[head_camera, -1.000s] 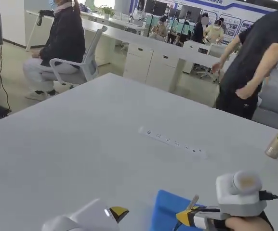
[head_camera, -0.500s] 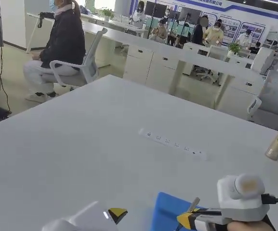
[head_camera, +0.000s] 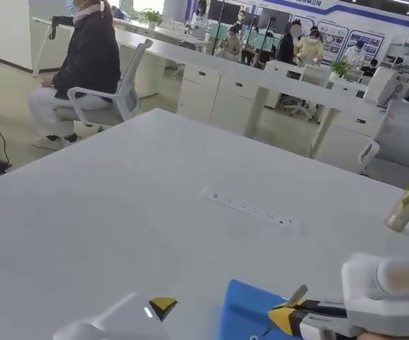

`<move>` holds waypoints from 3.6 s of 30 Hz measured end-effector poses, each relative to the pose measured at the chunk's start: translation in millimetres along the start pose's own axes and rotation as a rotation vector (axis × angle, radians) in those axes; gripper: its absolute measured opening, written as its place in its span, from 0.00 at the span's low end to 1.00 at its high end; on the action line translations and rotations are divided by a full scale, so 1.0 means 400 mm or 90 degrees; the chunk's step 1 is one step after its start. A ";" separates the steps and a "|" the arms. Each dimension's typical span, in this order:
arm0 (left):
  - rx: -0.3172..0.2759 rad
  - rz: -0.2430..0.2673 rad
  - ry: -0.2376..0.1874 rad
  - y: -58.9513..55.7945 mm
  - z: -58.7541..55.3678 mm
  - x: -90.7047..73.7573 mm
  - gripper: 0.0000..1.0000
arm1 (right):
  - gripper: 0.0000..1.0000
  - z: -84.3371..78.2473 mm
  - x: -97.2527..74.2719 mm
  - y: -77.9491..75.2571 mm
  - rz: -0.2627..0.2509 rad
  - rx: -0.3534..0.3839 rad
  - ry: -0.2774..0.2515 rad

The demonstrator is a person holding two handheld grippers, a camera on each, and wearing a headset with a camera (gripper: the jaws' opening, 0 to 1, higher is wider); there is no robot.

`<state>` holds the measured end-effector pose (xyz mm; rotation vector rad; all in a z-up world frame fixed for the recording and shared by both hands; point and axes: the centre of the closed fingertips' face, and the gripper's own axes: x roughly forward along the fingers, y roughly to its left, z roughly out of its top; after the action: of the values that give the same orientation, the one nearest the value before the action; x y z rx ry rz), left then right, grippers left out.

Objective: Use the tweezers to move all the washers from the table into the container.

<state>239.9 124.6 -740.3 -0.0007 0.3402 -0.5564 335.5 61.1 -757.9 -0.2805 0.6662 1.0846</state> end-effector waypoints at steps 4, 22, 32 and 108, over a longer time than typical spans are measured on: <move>-0.001 0.002 -0.001 0.001 0.000 0.000 0.96 | 0.04 0.005 -0.022 0.013 0.005 0.008 -0.012; 0.005 0.006 -0.004 0.003 0.001 0.000 0.99 | 0.04 -0.007 -0.034 0.077 0.033 0.009 -0.019; 0.001 0.010 -0.003 0.009 0.000 0.000 0.99 | 0.04 -0.048 -0.001 0.099 0.042 0.016 0.008; -0.009 -0.007 0.003 -0.003 -0.004 -0.004 0.91 | 0.03 -0.130 0.061 0.143 0.073 -0.034 0.052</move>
<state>237.7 124.5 -741.2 -0.0148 0.3490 -0.5647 273.4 77.8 -807.5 -0.3367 0.7339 1.2073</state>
